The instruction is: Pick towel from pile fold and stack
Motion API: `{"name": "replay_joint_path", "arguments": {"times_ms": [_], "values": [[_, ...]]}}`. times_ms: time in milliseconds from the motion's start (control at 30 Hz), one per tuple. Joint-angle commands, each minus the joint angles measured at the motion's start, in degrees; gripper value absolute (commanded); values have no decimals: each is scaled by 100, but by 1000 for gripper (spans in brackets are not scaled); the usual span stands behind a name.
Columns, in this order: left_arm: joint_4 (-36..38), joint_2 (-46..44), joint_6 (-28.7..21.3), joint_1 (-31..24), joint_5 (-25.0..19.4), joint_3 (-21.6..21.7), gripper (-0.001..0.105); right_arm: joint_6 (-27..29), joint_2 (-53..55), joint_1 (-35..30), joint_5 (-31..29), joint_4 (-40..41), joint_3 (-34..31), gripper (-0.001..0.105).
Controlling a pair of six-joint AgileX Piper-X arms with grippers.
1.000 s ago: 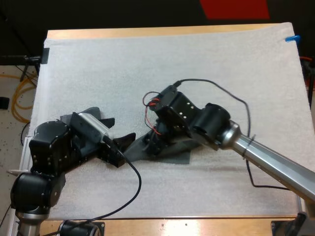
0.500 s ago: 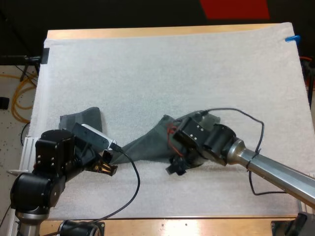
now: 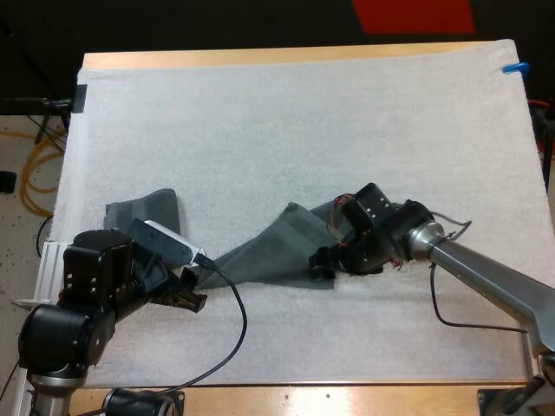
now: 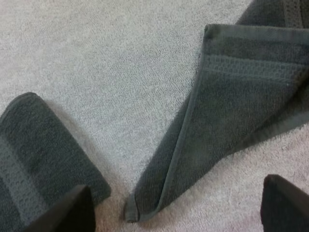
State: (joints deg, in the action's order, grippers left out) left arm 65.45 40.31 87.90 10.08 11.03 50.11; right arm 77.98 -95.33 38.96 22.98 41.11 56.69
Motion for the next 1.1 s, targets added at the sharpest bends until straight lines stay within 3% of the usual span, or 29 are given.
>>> {"name": "replay_joint_path", "arguments": {"times_ms": [0,333,500,600,833,1000,1067], "values": [[-21,-23,-34,20,-57,2,67,-80,-45,-13,372,-99,-8,71],[-21,-23,-34,20,127,2,67,-332,-590,6,694,-413,-8,71],[-21,-23,-34,20,164,2,67,-844,-772,6,1066,-811,-8,70],[-21,-23,-34,20,164,2,67,-885,-908,6,1075,-815,-8,55],[-16,-23,-34,20,164,2,67,-600,-920,6,905,-712,-8,1],[-16,-23,-34,20,164,2,67,-57,-756,6,755,-291,-8,0],[-16,-8,-34,20,187,2,67,204,-561,6,431,-30,-8,0]]}}
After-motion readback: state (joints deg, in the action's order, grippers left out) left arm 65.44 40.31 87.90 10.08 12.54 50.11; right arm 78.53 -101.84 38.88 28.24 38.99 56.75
